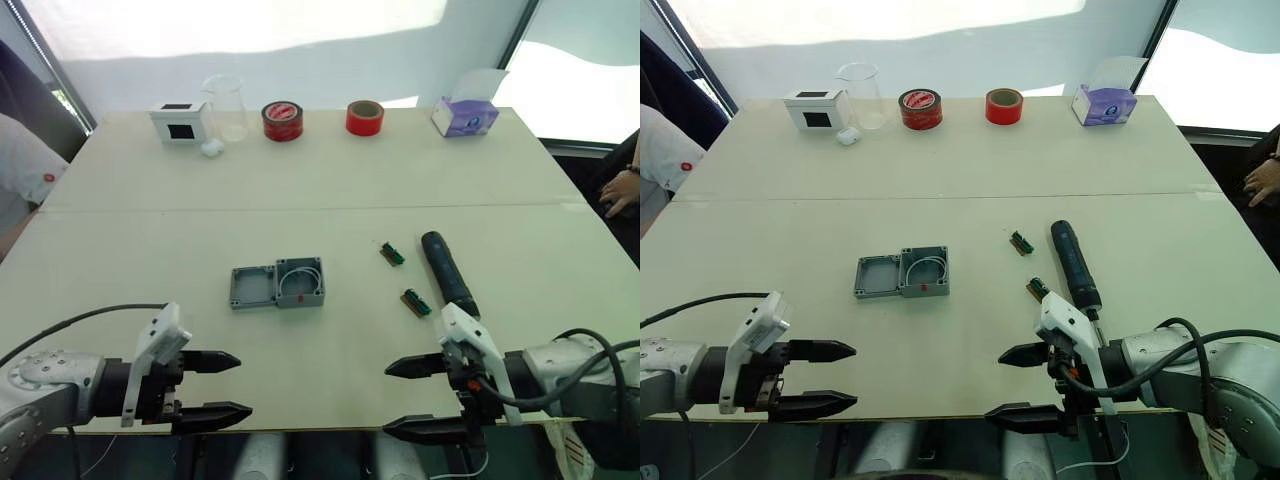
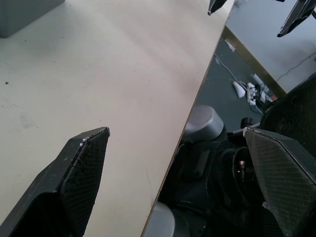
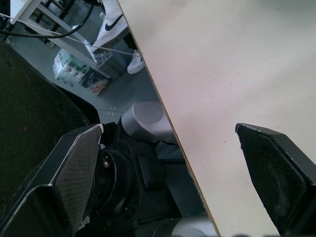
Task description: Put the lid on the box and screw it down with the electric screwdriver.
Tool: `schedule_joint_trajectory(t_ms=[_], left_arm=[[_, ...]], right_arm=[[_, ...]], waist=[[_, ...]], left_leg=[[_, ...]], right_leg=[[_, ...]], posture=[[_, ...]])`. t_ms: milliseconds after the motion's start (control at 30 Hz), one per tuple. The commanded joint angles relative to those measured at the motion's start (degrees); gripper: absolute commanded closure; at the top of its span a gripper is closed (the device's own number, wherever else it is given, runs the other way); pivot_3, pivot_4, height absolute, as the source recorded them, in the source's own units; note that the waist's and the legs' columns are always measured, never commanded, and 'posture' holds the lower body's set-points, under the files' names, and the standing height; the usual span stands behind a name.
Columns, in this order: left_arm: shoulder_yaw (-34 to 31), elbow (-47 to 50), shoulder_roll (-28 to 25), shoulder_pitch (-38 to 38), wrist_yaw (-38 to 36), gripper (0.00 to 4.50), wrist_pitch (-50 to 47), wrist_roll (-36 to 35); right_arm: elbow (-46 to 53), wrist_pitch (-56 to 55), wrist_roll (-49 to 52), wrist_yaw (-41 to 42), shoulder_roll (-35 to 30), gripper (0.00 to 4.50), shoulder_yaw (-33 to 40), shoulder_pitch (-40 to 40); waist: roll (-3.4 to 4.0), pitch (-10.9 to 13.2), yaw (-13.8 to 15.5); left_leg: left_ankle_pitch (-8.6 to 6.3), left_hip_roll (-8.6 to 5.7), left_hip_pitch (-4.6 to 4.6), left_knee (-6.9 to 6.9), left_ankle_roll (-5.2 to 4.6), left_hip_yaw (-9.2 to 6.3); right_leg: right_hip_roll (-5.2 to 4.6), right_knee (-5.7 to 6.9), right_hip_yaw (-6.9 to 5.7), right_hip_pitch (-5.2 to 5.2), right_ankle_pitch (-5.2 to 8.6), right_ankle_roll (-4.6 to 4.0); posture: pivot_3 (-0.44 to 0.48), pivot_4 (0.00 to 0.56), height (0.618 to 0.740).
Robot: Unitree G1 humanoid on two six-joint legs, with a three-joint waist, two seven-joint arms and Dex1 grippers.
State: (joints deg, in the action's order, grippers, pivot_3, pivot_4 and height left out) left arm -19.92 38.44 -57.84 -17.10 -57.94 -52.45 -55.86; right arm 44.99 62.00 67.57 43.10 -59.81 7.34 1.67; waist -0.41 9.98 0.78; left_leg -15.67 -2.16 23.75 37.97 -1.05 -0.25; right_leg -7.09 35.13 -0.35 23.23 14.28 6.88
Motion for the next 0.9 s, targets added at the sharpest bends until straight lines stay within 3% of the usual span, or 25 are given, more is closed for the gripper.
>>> schedule_joint_trajectory(t_ms=[33,467,600,767,900], left_arm=[[-0.21,0.29,0.0,0.64,-0.26,0.03,-0.15,-1.47],[-0.34,-1.02,-0.02,2.95,1.01,0.03,-0.95,-2.41],[-0.42,-1.75,0.12,5.27,3.3,0.03,0.76,0.58],[-0.73,-5.56,-3.62,11.3,3.95,0.03,-1.66,1.27],[4.13,-12.54,-6.72,26.16,4.48,0.03,-5.13,0.64]], right_arm=[[2.24,-0.88,1.27,-0.13,-0.75,0.04,1.02,-0.32],[0.76,-1.49,0.48,-1.54,0.52,0.04,0.29,-2.92],[-0.81,-2.52,-1.32,-2.34,1.58,0.04,-0.73,-5.41],[-2.99,-5.18,2.16,-9.91,9.03,0.04,2.04,-8.52],[-2.91,-6.25,5.26,-15.53,12.96,0.04,3.02,-9.86]], waist=[[0.0,0.0,-0.01],[0.0,0.0,0.02],[0.0,0.0,-0.02],[-0.02,0.01,0.02],[-0.01,0.03,0.28]], left_leg=[[0.0,0.0,0.0,0.0,0.0,0.0],[0.0,0.0,0.0,0.0,0.0,0.0],[0.0,0.0,0.0,0.0,0.0,-0.01],[0.0,0.0,0.02,0.0,0.0,-0.01],[0.02,-0.01,0.14,0.03,0.02,-0.09]], right_leg=[[0.0,0.0,0.0,0.0,0.0,0.0],[0.0,0.0,0.0,0.02,0.0,0.0],[0.0,-0.01,0.0,0.02,0.0,0.0],[0.03,-0.01,0.0,0.02,0.0,0.0],[0.13,0.03,-0.04,0.09,-0.01,0.01]], posture=[[0.0,0.15,0.74],[0.0,0.15,0.74],[0.0,0.15,0.74],[0.0,0.15,0.74],[0.0,0.15,0.74]])
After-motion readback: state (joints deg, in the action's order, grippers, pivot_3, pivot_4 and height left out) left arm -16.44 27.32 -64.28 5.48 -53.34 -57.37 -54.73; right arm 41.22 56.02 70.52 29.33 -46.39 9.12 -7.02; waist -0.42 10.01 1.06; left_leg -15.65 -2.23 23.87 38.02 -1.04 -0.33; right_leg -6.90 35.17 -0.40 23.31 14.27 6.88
